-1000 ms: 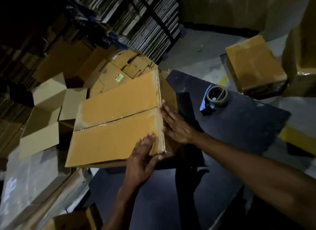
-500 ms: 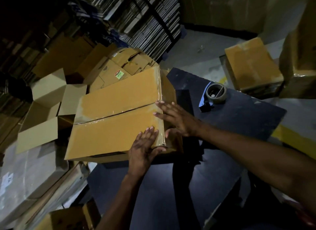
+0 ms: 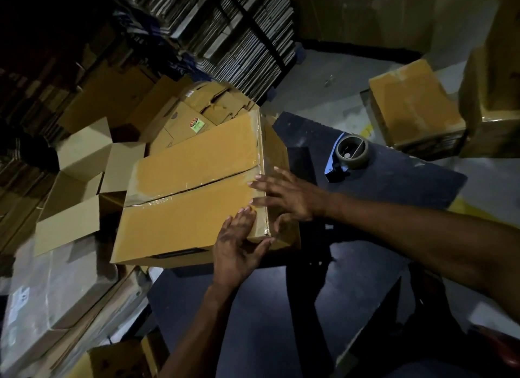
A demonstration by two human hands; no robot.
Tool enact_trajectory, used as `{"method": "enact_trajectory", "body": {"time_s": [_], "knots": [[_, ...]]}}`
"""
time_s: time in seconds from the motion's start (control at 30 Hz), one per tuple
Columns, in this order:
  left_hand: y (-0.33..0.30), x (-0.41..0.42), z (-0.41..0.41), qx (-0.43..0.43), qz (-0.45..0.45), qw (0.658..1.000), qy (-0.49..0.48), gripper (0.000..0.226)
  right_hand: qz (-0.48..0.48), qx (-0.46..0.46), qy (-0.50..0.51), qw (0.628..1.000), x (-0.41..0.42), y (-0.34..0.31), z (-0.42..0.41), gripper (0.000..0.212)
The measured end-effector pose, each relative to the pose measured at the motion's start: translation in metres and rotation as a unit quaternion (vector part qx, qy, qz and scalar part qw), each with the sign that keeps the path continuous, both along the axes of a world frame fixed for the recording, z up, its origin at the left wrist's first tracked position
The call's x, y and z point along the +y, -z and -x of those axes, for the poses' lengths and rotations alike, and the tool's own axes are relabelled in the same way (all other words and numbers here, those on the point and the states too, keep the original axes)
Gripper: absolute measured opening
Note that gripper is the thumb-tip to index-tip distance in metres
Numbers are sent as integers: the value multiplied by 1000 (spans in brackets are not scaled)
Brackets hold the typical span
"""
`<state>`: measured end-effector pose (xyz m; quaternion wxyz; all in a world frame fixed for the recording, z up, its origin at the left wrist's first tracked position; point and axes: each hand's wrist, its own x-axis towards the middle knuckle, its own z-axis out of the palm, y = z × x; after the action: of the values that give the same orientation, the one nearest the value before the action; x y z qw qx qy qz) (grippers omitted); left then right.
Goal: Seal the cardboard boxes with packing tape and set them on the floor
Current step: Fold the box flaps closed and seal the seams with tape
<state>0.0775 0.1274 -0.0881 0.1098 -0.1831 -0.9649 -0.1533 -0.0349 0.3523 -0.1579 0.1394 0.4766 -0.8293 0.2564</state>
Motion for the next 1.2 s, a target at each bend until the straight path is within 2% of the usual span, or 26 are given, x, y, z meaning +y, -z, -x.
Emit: {"method": "enact_trajectory", "body": {"time_s": [0.1,0.17,0.33,0.4,0.5,0.63,0.7,0.8,0.87,0.97,1.07,1.13,1.2], "knots": [[-2,11,-4,-20,-3,998,-60,79,-74,35,-19,997,8,-3,7,113],[-2,18,-6,-29,-3,995,-91,80,-86,23,-22,996,8,-5,6,128],[-10,28,-6,-53,-26,990,-131,82,-21,-6,-13,1000,3,-3,-9,132],[-13,36,-6,-66,-23,985,-159,83,-3,-24,-7,1000,0,-3,-11,127],[-14,49,-6,-81,-49,972,-214,85,7,-39,-1,999,-1,1,-9,107],[-9,51,-3,-53,-76,966,-242,84,22,-50,0,999,-5,4,-10,90],[-11,45,-2,-46,-37,975,-216,90,41,-62,-8,997,-4,0,-12,94],[-9,22,-9,-74,14,992,-99,98,47,-37,-15,998,-2,-4,-12,89],[-1,1,-16,-53,13,998,-13,80,56,-36,-13,998,-1,-5,-12,92],[13,-18,-25,4,-50,999,5,54,66,-27,-3,997,-7,-2,-12,82],[19,-16,-26,58,-57,997,1,49,88,-9,-10,996,-12,8,-11,59],[20,-7,-20,77,-32,996,-8,45,114,1,-23,993,-10,6,-6,52],[23,-1,-19,91,-9,995,-26,42,98,7,-40,994,-7,1,0,47]]}}
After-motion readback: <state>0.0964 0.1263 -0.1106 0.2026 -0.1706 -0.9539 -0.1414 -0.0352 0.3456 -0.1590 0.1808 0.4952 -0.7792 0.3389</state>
